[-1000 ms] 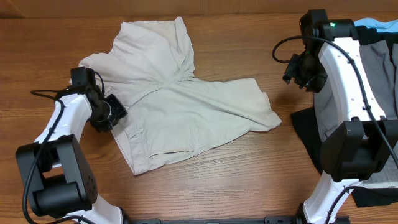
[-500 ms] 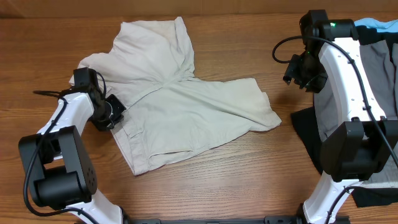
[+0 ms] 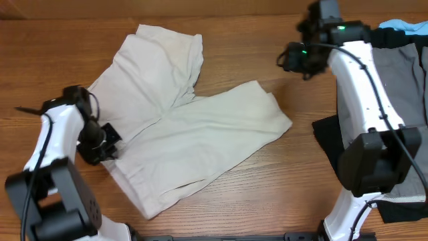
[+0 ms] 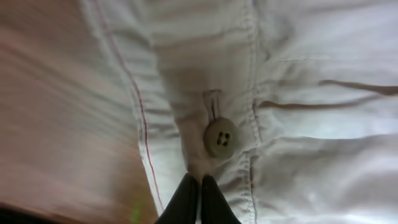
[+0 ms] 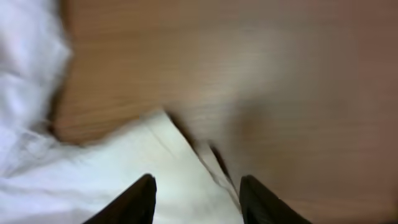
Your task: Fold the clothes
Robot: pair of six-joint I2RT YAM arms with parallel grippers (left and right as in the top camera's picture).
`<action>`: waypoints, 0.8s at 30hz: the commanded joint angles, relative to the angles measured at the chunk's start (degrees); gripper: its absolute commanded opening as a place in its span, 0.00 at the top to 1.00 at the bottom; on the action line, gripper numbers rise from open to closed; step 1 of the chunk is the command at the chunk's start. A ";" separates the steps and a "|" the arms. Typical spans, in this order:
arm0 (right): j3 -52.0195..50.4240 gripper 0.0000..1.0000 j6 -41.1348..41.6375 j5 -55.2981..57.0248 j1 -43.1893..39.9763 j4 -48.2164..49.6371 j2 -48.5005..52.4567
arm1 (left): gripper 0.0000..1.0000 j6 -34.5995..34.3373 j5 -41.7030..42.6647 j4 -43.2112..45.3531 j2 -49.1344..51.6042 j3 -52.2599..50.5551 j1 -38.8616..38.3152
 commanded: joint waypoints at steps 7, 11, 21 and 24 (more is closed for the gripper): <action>0.92 0.33 -2.23 -5.97 12.61 17.05 8.20 | 0.96 0.39 -3.74 0.02 -2.58 1.16 0.50; 0.92 0.33 -1.86 -6.16 15.89 24.13 13.57 | 0.96 0.42 -3.76 -1.57 -2.58 1.16 0.52; 0.90 0.30 -1.86 -5.92 19.04 43.71 22.01 | 0.96 0.42 -3.78 -3.80 -2.58 1.11 0.52; 0.90 0.30 -1.86 -5.68 19.04 48.85 23.04 | 0.96 0.42 -3.78 -3.58 -2.58 1.11 0.52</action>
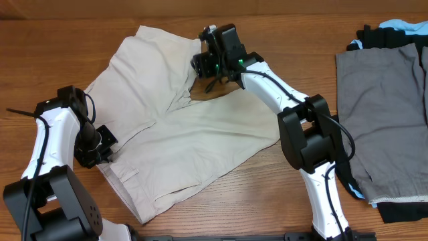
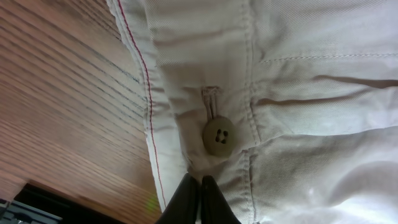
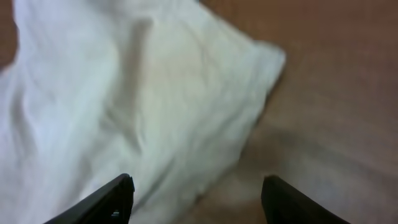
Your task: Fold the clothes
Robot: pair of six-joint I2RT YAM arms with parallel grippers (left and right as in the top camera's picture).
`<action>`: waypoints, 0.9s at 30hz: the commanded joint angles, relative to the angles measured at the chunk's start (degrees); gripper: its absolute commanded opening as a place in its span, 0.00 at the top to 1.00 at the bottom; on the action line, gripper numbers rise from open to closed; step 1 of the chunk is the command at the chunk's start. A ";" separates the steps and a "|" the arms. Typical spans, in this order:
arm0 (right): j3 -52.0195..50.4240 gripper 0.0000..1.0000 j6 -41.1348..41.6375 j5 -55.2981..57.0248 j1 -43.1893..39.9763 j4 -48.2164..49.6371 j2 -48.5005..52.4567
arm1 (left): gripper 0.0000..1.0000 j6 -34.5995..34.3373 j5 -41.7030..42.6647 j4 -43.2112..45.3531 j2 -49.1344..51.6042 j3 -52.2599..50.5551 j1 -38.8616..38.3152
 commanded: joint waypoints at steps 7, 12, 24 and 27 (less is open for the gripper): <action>0.79 0.31 1.75 0.81 0.15 9.31 4.33 | 0.96 0.44 -1.16 0.04 -0.70 0.81 -0.15; 0.79 0.29 1.70 3.21 0.20 11.43 6.29 | 0.96 0.44 -1.16 0.22 -0.70 0.81 -0.17; 0.85 0.25 1.42 4.94 1.27 12.09 8.85 | 0.96 0.44 -1.14 0.70 -0.70 0.81 -0.17; 0.85 0.26 1.46 5.57 1.86 12.87 9.01 | 0.96 0.46 -1.16 0.68 -0.70 0.81 -0.17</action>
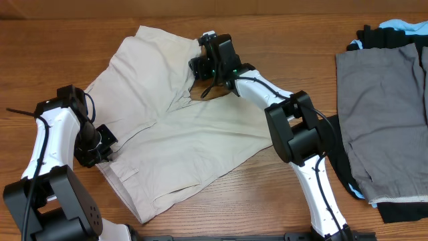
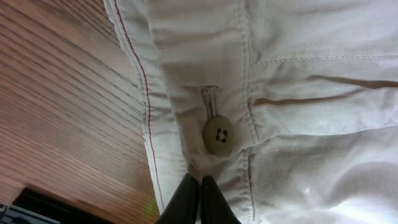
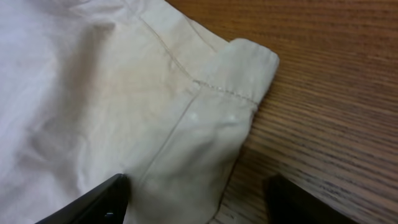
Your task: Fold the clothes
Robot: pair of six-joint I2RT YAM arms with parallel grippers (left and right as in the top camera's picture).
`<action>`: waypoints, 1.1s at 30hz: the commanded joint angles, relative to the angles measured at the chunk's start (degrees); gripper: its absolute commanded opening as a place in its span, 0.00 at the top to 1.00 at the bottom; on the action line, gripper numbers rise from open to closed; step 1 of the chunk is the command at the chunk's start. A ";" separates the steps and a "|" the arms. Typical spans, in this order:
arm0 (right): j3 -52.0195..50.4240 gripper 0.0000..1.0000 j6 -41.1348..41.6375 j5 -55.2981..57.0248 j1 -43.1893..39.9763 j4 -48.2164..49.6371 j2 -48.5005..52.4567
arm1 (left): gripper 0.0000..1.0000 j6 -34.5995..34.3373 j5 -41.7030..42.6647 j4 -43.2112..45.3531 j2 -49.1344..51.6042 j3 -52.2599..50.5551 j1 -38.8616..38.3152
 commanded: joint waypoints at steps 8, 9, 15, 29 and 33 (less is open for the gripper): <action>0.83 0.59 0.00 1.60 2.51 1.92 0.94 | 0.96 0.46 -1.16 -0.11 -0.70 0.81 -0.17; 0.83 0.68 0.02 1.88 2.58 1.95 0.94 | 0.96 0.46 -1.16 -0.11 -0.70 0.81 -0.17; 0.83 0.96 0.70 4.57 2.45 1.22 0.94 | 0.96 0.46 -1.16 -0.15 -0.70 0.81 -0.15; 0.85 0.00 5.99 -0.02 0.90 3.56 0.92 | 0.96 0.44 -1.16 0.70 -0.70 0.81 -0.17; 0.85 0.00 5.60 3.10 2.10 4.68 0.96 | 0.96 0.46 -1.16 0.74 -0.70 0.81 -0.17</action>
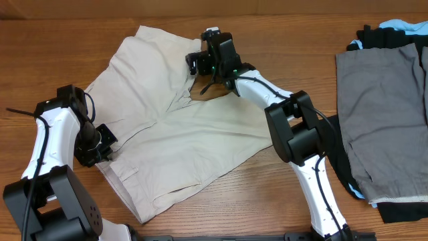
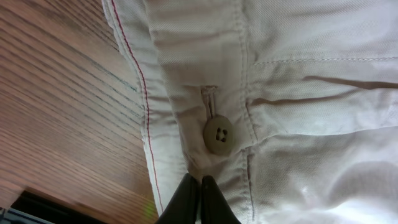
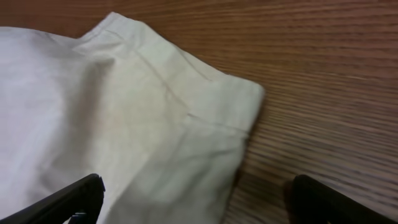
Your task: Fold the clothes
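Beige shorts (image 1: 180,127) lie spread on the wooden table, with the waistband at the lower left. My left gripper (image 1: 95,148) is shut on the waistband edge, just below its grey button (image 2: 219,135); the two fingertips (image 2: 200,200) press together on the cloth. My right gripper (image 1: 195,65) hovers wide open over the hem corner (image 3: 239,102) of the far leg. In the right wrist view its fingers (image 3: 68,199) sit at the frame's lower corners, one over cloth, the other over bare wood.
At the table's right side lies a grey garment (image 1: 374,114) on top of a black one (image 1: 401,211). A light blue cloth (image 1: 404,25) shows at the top right corner. The table's front edge (image 1: 234,235) runs along the bottom.
My right gripper's jaws stand a little wider, and the hem corner sits slightly higher and further left in its view. The left gripper still holds the waistband by the button.
The right gripper was first open over the right leg's hem near the grey garments, while the left held the waistband. Then the right gripper was over the far leg's hem corner, and the shorts lay slightly further left. It has stayed there, open.
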Robot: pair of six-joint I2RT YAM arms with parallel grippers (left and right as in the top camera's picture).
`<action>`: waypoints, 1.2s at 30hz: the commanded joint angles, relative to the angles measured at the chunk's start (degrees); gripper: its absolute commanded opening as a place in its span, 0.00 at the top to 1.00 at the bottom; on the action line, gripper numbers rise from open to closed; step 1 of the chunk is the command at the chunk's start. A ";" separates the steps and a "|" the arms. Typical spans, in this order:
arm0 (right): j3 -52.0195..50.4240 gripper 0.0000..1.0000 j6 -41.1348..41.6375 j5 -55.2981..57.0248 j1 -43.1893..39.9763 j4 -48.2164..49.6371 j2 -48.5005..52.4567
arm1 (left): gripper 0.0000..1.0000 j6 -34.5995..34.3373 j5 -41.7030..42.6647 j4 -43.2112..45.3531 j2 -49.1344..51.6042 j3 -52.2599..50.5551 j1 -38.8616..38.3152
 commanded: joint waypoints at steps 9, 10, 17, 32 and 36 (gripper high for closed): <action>0.83 0.11 0.66 2.19 2.23 2.03 3.93 | 0.96 0.46 -1.16 0.28 -0.70 0.81 -0.17; 0.83 0.16 0.66 2.29 2.21 1.95 3.93 | 0.96 0.46 -1.16 0.42 -0.70 0.81 -0.17; 1.79 0.96 0.68 5.73 1.51 -0.22 3.45 | 0.96 0.48 -1.27 1.57 -0.70 0.81 -0.15; 4.76 0.96 0.66 13.35 -11.61 -27.54 -10.08 | 0.96 1.03 0.59 21.11 -0.70 1.14 -0.17; 4.76 0.96 0.70 13.33 -14.78 -36.39 -12.20 | 0.96 3.43 6.19 27.85 -0.70 1.31 -0.70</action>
